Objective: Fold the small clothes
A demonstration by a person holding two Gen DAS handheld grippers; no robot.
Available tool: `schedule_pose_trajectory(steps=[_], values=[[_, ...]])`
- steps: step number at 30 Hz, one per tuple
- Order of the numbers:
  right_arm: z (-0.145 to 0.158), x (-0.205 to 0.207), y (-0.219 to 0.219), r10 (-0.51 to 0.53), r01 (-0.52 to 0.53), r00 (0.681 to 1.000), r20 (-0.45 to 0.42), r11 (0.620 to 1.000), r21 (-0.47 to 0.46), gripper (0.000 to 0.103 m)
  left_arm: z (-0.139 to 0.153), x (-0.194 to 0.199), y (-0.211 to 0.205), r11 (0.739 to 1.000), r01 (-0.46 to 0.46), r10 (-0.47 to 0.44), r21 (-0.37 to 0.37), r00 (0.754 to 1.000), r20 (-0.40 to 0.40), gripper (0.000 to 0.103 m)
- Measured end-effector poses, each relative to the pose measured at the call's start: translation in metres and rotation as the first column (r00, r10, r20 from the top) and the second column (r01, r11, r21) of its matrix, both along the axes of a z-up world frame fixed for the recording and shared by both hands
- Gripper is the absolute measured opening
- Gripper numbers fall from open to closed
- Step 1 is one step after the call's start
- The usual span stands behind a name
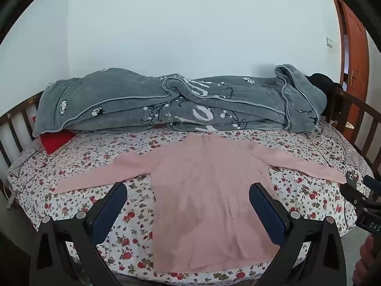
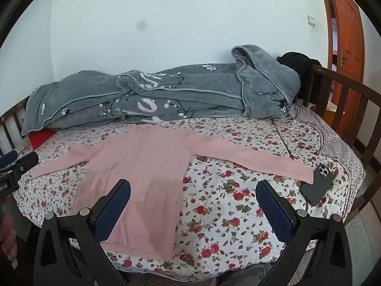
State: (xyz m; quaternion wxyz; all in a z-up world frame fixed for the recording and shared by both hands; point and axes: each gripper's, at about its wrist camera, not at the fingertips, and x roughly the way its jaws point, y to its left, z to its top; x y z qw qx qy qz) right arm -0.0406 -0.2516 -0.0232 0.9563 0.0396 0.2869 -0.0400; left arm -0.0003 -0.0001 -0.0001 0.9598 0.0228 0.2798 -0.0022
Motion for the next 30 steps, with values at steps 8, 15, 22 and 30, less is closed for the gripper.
schedule_pose_trajectory(steps=[8, 15, 22, 30], values=[[0.0019, -0.0079, -0.0034, 0.006, -0.006, 1.000, 0.011, 1.000, -0.005, 0.103, -0.0038, 0.0019, -0.0002, 1.000, -0.004, 0.004, 0.002, 1.000, 0.006, 0.103], [0.0046, -0.0044, -0.0022, 0.010, -0.010, 1.000, -0.002, 1.000, -0.013, 0.103, 0.0018, -0.0015, 0.0008, 1.000, 0.003, -0.003, -0.012, 1.000, 0.026, 0.103], [0.0056, -0.0059, -0.0035, 0.018, -0.018, 1.000, 0.004, 1.000, -0.011, 0.103, 0.0008, -0.0013, 0.0000, 1.000, -0.005, 0.006, -0.030, 1.000, 0.017, 0.103], [0.0081, -0.0077, -0.0013, 0.019, -0.019, 1.000, 0.013, 1.000, -0.011, 0.103, 0.0021, -0.0005, -0.0016, 0.999, -0.002, 0.002, -0.033, 1.000, 0.015, 0.103]])
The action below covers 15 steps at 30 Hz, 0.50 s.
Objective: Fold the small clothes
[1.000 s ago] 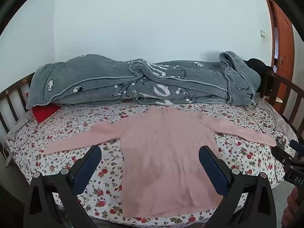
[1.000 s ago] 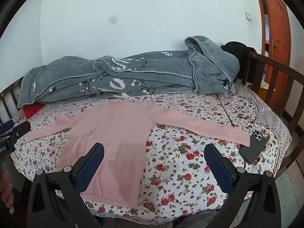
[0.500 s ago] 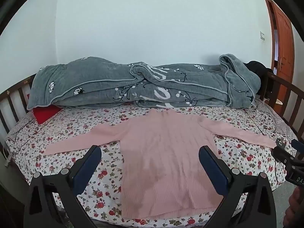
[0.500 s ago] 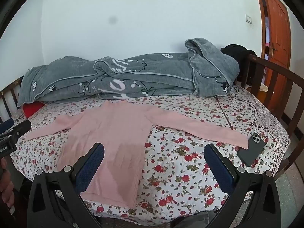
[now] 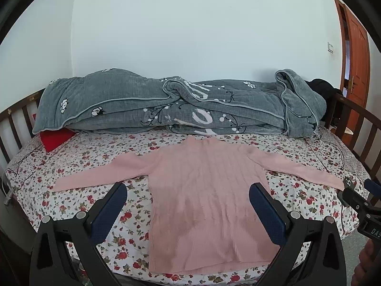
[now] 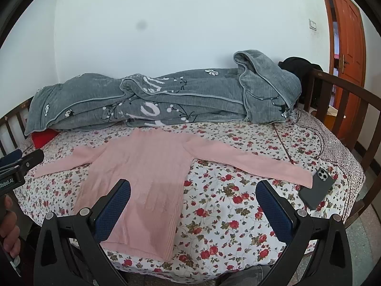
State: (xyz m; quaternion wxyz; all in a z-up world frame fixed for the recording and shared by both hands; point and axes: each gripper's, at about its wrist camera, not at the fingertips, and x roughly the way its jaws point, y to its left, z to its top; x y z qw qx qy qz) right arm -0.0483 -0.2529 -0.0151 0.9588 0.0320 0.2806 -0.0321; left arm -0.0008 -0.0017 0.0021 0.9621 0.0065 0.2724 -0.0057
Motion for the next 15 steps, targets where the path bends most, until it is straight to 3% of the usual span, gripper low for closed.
schedule_pose_trajectory(steps=[15], values=[[0.0016, -0.0037, -0.0018, -0.001, 0.001, 1.000, 0.013, 1.000, 0.014, 0.103, 0.0015, -0.0034, 0.0014, 1.000, -0.002, 0.002, -0.009, 1.000, 0.003, 0.103]])
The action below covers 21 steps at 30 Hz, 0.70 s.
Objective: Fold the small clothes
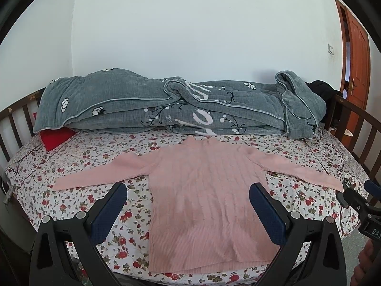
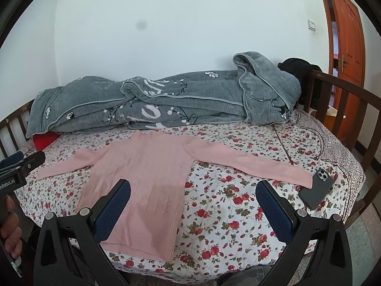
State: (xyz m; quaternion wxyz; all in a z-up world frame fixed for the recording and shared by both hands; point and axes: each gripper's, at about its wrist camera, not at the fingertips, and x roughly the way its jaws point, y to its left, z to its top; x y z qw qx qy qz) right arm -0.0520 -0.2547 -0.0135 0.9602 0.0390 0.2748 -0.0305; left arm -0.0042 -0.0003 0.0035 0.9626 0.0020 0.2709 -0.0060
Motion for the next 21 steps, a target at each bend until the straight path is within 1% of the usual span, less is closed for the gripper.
schedule_pose_trajectory(steps=[21], values=[[0.0045, -0.0032, 0.0022, -0.001, 0.001, 1.000, 0.013, 1.000, 0.004, 0.103, 0.0016, -0.0025, 0.0019, 1.000, 0.006, -0.006, -0.007, 1.000, 0.009, 0.103]])
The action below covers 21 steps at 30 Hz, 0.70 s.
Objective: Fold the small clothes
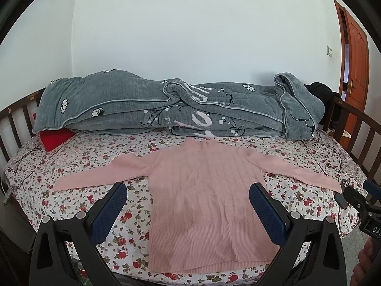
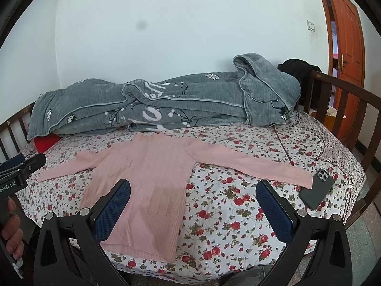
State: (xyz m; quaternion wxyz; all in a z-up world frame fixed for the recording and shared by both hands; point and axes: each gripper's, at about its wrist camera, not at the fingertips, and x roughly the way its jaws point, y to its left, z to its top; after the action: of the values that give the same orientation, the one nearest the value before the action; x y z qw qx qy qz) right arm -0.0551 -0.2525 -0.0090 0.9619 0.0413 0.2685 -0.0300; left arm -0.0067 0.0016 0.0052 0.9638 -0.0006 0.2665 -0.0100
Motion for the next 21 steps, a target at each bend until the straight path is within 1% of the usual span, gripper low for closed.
schedule_pose_trajectory(steps=[21], values=[[0.0035, -0.0030, 0.0034, 0.004, -0.004, 1.000, 0.010, 1.000, -0.006, 0.103, 0.0062, -0.0025, 0.0000, 1.000, 0.001, -0.001, -0.009, 1.000, 0.009, 0.103]])
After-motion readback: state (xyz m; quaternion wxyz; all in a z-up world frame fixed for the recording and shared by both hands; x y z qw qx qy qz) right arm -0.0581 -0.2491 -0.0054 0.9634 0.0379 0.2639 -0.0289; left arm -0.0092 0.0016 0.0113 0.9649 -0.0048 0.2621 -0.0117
